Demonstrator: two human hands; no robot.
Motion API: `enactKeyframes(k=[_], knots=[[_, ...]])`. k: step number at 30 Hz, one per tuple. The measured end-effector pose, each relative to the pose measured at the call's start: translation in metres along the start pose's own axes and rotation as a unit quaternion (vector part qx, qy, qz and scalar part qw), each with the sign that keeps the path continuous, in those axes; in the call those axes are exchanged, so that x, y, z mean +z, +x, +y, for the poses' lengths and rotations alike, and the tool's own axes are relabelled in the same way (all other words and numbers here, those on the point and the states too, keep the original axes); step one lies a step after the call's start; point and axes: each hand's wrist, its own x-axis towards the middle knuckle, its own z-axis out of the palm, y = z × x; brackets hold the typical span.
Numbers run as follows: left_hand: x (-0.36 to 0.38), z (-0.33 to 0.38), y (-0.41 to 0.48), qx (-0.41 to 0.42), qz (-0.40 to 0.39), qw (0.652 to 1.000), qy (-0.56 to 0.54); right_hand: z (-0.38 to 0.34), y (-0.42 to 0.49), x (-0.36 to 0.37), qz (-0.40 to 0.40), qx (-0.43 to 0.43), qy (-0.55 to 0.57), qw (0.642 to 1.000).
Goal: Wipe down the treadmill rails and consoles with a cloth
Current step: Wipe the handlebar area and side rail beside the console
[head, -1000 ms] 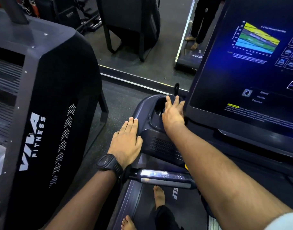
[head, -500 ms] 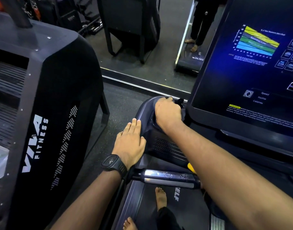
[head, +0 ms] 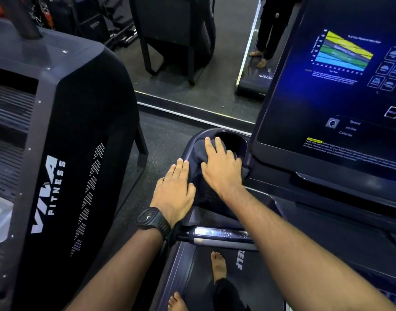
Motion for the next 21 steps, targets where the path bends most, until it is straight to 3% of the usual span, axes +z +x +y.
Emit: enactKeyframes(k=[4, 10, 13, 15, 18, 21], knots=[[0.0, -0.001, 0.001, 0.006, 0.004, 1.0, 0.002, 0.007, 0.022, -0.012, -0.019, -0.003, 0.057, 0.998], [0.002, -0.002, 0.001, 0.004, 0.0, 1.0, -0.004, 0.014, -0.011, 0.009, 0.057, -0.137, -0.104, 0.983], [0.001, -0.004, -0.001, 0.007, 0.001, 1.0, -0.001, 0.014, 0.015, -0.008, 0.004, -0.049, -0.014, 0.999], [0.001, -0.003, -0.003, 0.006, 0.001, 1.0, 0.0, 0.007, 0.011, -0.01, -0.007, -0.029, -0.025, 0.999], [0.0, -0.004, -0.005, 0.002, -0.006, 1.0, -0.007, 0.011, -0.022, 0.005, 0.038, -0.129, -0.137, 0.981], [-0.002, -0.006, -0.006, 0.007, -0.015, 1.0, -0.013, 0.033, -0.032, 0.001, 0.03, -0.201, -0.187, 0.961]])
